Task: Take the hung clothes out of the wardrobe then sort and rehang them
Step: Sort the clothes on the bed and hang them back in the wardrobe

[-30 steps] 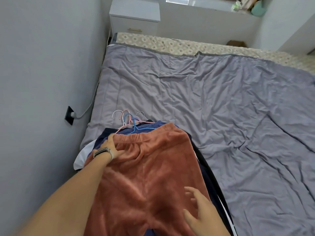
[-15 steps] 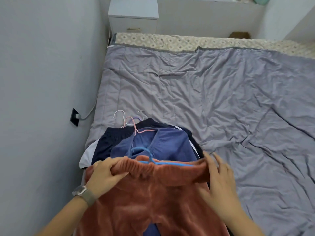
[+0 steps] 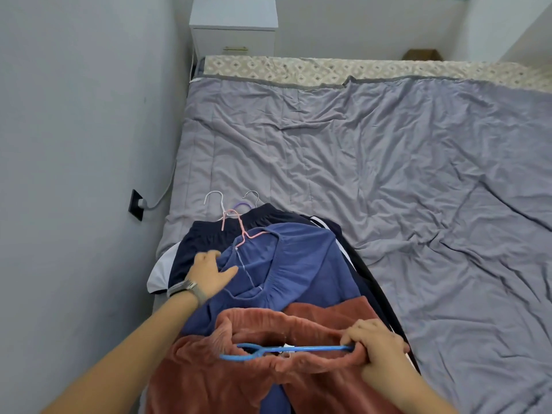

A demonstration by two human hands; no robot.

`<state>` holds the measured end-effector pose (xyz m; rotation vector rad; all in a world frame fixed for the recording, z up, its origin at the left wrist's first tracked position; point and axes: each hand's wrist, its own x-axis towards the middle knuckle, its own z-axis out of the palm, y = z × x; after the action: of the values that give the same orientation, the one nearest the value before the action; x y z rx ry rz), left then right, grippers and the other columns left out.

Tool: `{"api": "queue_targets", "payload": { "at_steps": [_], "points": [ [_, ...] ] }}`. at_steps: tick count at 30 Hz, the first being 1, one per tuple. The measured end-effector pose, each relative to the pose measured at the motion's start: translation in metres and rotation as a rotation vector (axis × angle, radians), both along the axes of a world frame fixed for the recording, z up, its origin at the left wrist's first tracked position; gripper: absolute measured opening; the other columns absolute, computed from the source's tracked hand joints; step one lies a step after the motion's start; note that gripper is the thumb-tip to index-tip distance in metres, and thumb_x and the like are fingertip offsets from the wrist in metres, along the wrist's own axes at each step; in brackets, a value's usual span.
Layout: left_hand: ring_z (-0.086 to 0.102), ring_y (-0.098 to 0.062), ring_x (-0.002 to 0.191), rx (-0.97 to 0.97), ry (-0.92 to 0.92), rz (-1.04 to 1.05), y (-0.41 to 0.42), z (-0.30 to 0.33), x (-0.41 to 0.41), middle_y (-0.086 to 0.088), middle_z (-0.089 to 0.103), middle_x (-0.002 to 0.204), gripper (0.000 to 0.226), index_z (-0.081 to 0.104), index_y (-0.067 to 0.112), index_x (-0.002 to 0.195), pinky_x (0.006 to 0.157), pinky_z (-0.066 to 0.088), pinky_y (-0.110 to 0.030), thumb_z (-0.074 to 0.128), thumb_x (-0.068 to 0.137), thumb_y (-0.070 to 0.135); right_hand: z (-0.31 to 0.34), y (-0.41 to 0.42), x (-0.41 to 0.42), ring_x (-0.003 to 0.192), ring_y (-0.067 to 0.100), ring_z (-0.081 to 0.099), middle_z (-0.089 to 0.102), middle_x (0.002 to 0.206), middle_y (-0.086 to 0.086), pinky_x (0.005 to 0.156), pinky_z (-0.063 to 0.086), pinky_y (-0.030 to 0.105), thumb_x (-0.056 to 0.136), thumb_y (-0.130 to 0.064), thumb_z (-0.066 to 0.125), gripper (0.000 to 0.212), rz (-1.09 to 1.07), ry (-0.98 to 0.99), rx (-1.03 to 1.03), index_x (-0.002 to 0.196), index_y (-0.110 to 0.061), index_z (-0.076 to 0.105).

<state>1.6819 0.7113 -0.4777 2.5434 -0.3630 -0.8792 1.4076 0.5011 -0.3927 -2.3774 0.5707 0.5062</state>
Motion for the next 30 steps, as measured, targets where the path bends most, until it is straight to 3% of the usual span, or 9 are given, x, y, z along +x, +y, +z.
{"api": "queue_targets", "payload": {
  "at_steps": [2, 5, 7, 10, 12, 13, 18, 23, 30],
  "points": [
    [0.041, -0.033, 0.128, 0.137, -0.030, 0.014, -0.015, -0.017, 0.011, -0.015, 0.035, 0.142, 0.081, 0.035, 0.007, 0.139, 0.100, 0.040, -0.041, 0.069, 0.076, 0.047, 0.001, 0.001, -0.003, 0.106, -0.013, 0.032, 0.022, 0.125, -0.042, 0.087, 0.031, 0.027, 0.048, -0.053, 0.050, 0.034, -0.037, 0.055, 0.034, 0.076, -0.070, 0.045],
    [0.039, -0.034, 0.130, 0.202, 0.022, 0.012, -0.028, -0.047, 0.020, -0.015, 0.035, 0.144, 0.083, 0.030, 0.008, 0.142, 0.101, 0.040, -0.044, 0.070, 0.077, 0.041, 0.002, 0.006, -0.006, 0.101, -0.016, 0.036, 0.018, 0.120, -0.050, 0.087, 0.030, 0.027, 0.031, -0.076, 0.050, 0.054, -0.091, 0.107, 0.025, 0.084, -0.072, 0.039],
    [0.048, -0.035, 0.119, 0.259, 0.000, -0.036, -0.027, -0.061, 0.020, -0.014, 0.051, 0.130, 0.051, 0.048, 0.011, 0.126, 0.095, 0.044, -0.043, 0.063, 0.082, 0.033, 0.001, 0.007, -0.009, 0.097, -0.015, 0.037, 0.024, 0.113, -0.053, 0.086, 0.032, 0.028, 0.032, -0.080, 0.050, 0.053, -0.146, 0.073, -0.022, 0.083, -0.068, 0.042],
    [0.055, -0.032, 0.090, 0.028, 0.012, 0.099, -0.026, -0.059, 0.013, -0.014, 0.060, 0.097, 0.008, 0.055, 0.009, 0.092, 0.073, 0.042, -0.034, 0.050, 0.089, 0.013, -0.001, 0.007, -0.013, 0.089, -0.010, 0.044, 0.050, 0.096, -0.038, 0.086, 0.036, 0.030, 0.036, -0.080, 0.051, 0.043, -0.295, -0.039, -0.087, 0.073, -0.059, 0.050],
    [0.050, -0.025, 0.075, -0.163, 0.070, 0.142, -0.025, -0.039, 0.004, -0.009, 0.055, 0.076, 0.012, 0.049, 0.009, 0.078, 0.062, 0.035, -0.033, 0.048, 0.090, 0.006, -0.004, 0.008, -0.018, 0.086, -0.004, 0.048, 0.058, 0.065, -0.011, 0.084, 0.037, 0.034, 0.038, -0.077, 0.052, 0.039, -0.384, -0.099, -0.126, 0.068, -0.053, 0.054],
    [0.046, -0.022, 0.070, -0.248, 0.102, 0.151, -0.022, -0.027, 0.000, -0.005, 0.050, 0.069, 0.019, 0.047, 0.011, 0.072, 0.059, 0.032, -0.032, 0.048, 0.091, 0.006, -0.003, 0.009, -0.019, 0.085, -0.002, 0.049, 0.055, 0.059, -0.011, 0.083, 0.035, 0.035, 0.038, -0.076, 0.054, 0.038, -0.407, -0.130, -0.149, 0.065, -0.049, 0.055],
    [0.045, -0.018, 0.069, -0.506, 0.208, 0.108, 0.010, 0.065, -0.035, -0.022, 0.051, 0.075, 0.019, 0.059, 0.002, 0.090, 0.066, 0.037, -0.033, 0.055, 0.093, 0.020, 0.017, 0.020, -0.015, 0.084, 0.001, 0.042, 0.054, 0.087, -0.019, 0.076, 0.017, 0.029, 0.044, -0.065, 0.058, 0.041, -0.489, -0.293, -0.285, 0.043, -0.027, 0.041],
    [0.058, 0.004, 0.065, -0.573, 0.106, 0.227, 0.032, 0.151, -0.087, 0.002, 0.070, 0.073, 0.015, 0.068, 0.018, 0.080, 0.064, 0.045, -0.013, 0.058, 0.091, 0.022, 0.068, 0.018, -0.014, 0.084, 0.000, 0.044, 0.051, 0.086, -0.017, 0.080, 0.030, 0.039, 0.047, -0.060, 0.064, 0.039, -0.465, -0.434, -0.273, 0.047, -0.031, 0.038],
    [0.065, -0.001, 0.079, -0.639, 0.070, 0.123, 0.026, 0.257, -0.137, 0.004, 0.073, 0.086, 0.019, 0.070, 0.019, 0.088, 0.069, 0.047, -0.009, 0.053, 0.092, 0.026, 0.153, 0.009, -0.040, 0.092, 0.012, 0.056, 0.056, 0.093, -0.025, 0.081, 0.043, 0.048, 0.054, -0.067, 0.067, 0.022, -0.478, -0.596, -0.175, 0.058, -0.051, 0.052]
  ]
}}
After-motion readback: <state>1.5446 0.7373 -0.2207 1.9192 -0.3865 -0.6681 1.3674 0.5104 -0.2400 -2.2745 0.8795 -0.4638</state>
